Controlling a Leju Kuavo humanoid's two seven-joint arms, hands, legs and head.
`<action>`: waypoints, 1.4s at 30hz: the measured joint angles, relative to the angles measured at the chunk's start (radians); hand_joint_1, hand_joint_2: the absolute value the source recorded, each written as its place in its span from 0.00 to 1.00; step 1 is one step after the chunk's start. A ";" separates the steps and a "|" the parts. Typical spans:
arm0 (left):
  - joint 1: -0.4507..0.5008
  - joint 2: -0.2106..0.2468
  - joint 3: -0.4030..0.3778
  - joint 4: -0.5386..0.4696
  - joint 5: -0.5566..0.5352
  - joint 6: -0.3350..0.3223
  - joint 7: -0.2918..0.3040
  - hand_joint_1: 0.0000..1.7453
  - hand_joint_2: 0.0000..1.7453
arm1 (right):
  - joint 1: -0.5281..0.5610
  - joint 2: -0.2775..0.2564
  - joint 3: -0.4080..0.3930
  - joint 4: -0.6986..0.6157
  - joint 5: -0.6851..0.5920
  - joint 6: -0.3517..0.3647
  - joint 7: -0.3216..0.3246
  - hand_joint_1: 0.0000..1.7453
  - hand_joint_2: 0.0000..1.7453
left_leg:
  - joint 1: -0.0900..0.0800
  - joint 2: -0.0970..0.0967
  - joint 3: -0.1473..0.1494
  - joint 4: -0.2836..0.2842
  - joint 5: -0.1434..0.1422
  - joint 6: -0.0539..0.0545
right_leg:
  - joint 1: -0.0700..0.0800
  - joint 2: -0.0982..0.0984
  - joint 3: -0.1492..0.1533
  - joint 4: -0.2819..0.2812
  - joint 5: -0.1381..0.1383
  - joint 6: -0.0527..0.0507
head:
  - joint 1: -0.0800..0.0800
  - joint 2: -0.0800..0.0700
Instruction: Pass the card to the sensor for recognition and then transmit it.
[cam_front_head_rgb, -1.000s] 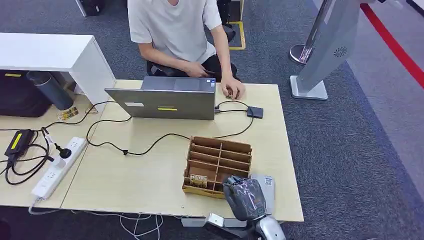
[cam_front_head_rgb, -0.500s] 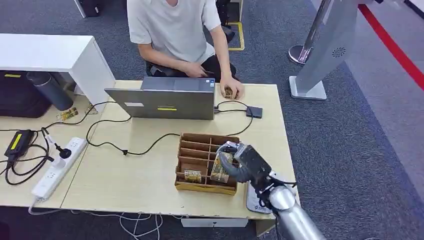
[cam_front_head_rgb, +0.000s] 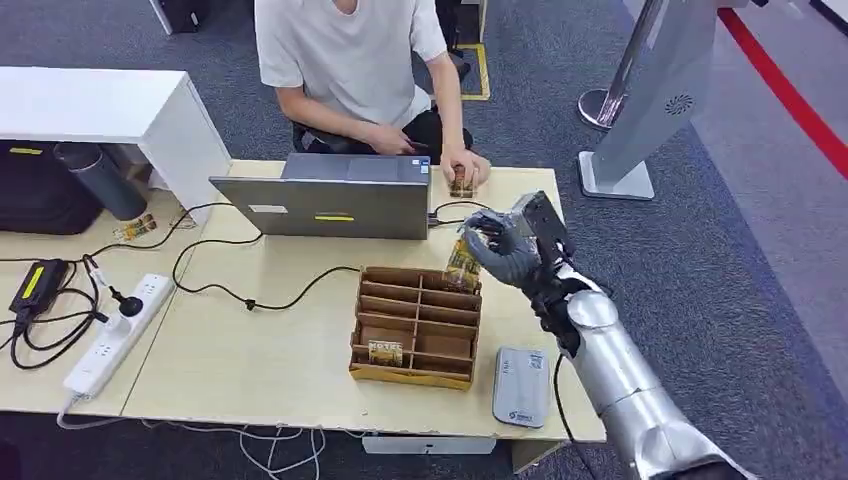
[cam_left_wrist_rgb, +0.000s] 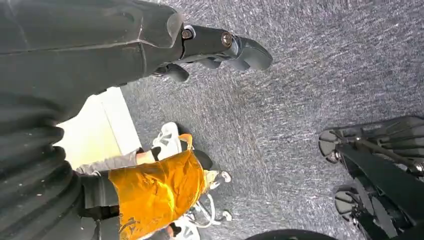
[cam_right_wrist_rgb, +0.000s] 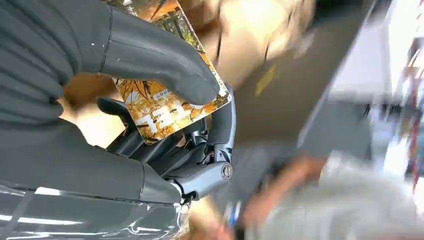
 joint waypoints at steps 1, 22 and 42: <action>-0.001 0.000 0.000 0.000 -0.004 0.003 0.000 0.00 1.00 | -0.015 0.002 0.008 0.007 0.113 -0.144 0.017 1.00 1.00 | 0.000 0.000 0.000 0.000 0.000 0.000 | 0.000 0.000 0.000 0.000 0.000 0.000 | 0.000 0.000; -0.016 0.000 -0.041 0.000 -0.077 0.002 -0.010 0.00 1.00 | -0.204 0.003 0.067 0.153 1.236 -0.771 0.312 0.00 1.00 | 0.000 0.000 0.000 0.000 0.000 0.000 | 0.000 0.001 0.000 0.000 0.000 0.000 | 0.000 0.000; -0.017 -0.005 -0.042 0.000 -0.075 -0.012 -0.056 0.00 1.00 | -0.200 -0.003 0.060 0.156 1.284 -0.770 0.292 0.00 1.00 | 0.000 0.000 0.000 0.000 0.000 0.000 | 0.000 0.001 -0.001 0.000 0.000 0.000 | 0.000 0.000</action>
